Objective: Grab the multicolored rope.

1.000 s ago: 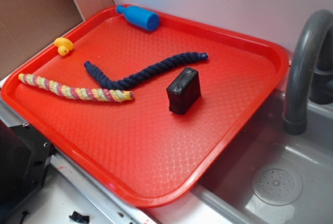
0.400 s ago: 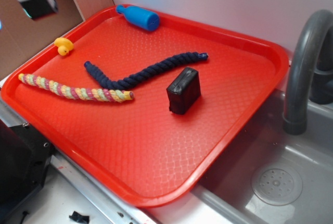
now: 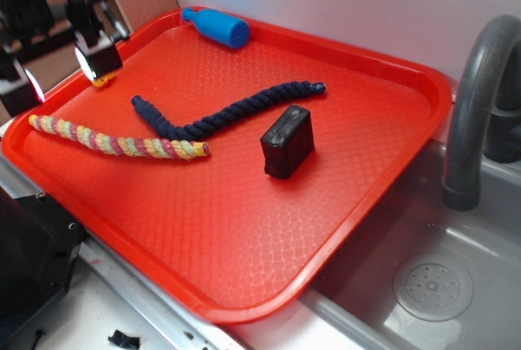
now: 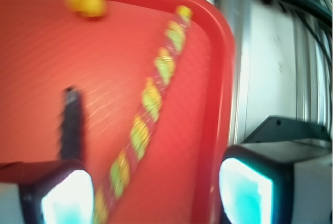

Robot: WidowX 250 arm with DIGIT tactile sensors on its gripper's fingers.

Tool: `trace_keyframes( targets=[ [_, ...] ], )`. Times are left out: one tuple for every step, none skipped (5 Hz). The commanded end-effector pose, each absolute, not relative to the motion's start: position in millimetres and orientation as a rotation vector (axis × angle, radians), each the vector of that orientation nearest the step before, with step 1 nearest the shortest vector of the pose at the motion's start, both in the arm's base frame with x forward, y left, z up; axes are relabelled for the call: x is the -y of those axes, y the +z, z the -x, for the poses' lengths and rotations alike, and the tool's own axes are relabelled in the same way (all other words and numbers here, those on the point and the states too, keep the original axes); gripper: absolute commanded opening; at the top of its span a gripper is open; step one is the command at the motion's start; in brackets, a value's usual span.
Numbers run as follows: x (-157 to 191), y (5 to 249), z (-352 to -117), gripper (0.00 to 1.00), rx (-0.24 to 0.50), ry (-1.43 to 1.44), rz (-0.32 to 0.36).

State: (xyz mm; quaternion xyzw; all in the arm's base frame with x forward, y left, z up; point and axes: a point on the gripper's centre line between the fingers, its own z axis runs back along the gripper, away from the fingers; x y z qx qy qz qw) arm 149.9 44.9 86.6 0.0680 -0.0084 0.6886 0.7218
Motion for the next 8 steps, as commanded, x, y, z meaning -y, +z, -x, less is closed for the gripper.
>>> trace_keyframes(
  targets=[
    [-60, 43, -133, 1.00, -0.039, 1.982, -0.186],
    [-71, 29, -135, 1.00, -0.002, 1.956, -0.244],
    [-71, 13, -138, 1.00, 0.052, 1.862, -0.284],
    [-65, 6, -140, 1.00, 0.091, 1.782, -0.293],
    [-60, 6, -142, 0.00, 0.115, 1.739, -0.291],
    [-56, 4, -143, 0.00, 0.118, 1.714, -0.286],
    [-54, 6, -145, 0.00, 0.122, 1.708, -0.282],
    [-48, 37, -153, 0.00, 0.175, 1.606, -0.264]
  ],
)
